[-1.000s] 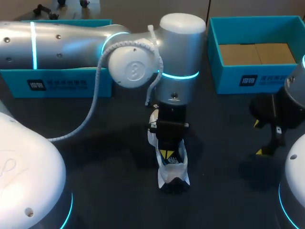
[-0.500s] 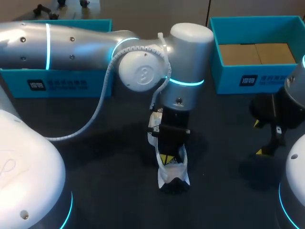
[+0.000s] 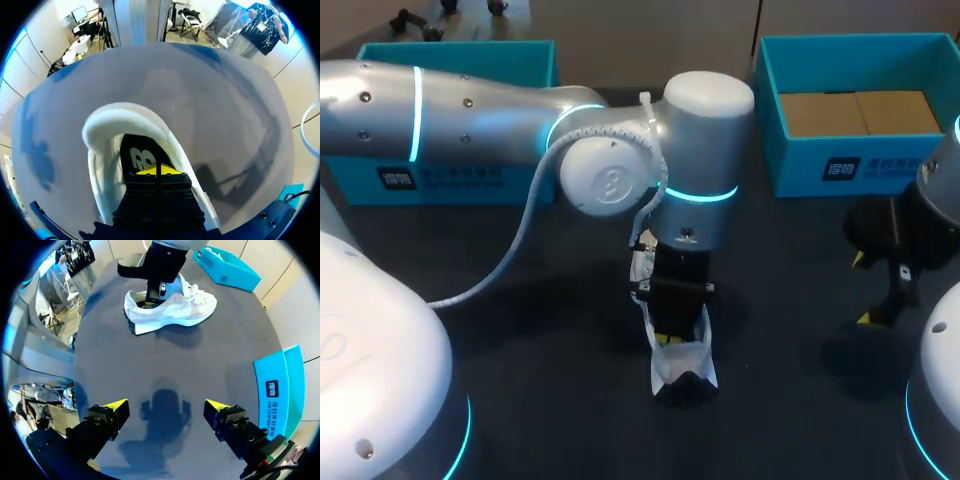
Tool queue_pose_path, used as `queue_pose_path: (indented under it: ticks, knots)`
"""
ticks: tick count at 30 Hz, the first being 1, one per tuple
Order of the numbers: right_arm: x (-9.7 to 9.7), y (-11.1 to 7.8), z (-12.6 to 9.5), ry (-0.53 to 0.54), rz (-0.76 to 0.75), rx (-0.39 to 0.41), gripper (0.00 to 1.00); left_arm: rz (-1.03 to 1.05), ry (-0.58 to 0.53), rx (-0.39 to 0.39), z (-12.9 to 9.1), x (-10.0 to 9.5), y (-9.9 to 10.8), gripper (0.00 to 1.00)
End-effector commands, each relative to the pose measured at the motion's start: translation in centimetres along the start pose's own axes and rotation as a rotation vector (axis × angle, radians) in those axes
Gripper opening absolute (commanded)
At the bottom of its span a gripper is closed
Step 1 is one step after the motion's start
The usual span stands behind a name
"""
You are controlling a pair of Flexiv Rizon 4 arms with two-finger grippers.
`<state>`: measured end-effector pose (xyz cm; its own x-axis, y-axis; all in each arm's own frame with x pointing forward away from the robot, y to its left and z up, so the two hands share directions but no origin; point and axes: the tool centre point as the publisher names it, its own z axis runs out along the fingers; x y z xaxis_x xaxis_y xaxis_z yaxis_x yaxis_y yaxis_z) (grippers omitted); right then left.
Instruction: Take the shoe out of the shoebox, open the shoe tongue, remove and reinsert the insole, then place the shoe into the shoebox
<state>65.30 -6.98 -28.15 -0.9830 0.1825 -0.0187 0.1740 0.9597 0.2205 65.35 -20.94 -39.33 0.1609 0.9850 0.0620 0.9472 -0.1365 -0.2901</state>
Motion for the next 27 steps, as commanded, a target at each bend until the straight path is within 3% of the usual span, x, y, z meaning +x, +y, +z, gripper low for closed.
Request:
queue_pose_path:
  ticks: [1,7,11,18,27]
  knots:
    - [0.1,-0.1,0.0,-0.003,0.0,0.001,1.0,-0.006,-0.019,-0.014,-0.4,0.6,-0.8,0.0]
    - [0.1,-0.1,0.0,-0.003,0.0,0.001,1.0,0.0,-0.044,0.019,-3.1,0.7,-2.0,0.0]
    - [0.1,-0.1,0.0,-0.003,0.0,0.001,1.0,0.0,-0.043,0.038,-3.4,0.4,-2.8,0.0]
    - [0.1,-0.1,0.0,-0.003,0.0,0.001,1.0,-0.007,-0.012,0.055,-1.1,-0.8,-3.5,0.0]
    - [0.1,-0.1,0.0,-0.003,0.0,0.001,1.0,-0.051,0.036,0.052,1.7,-1.3,-2.3,0.0]
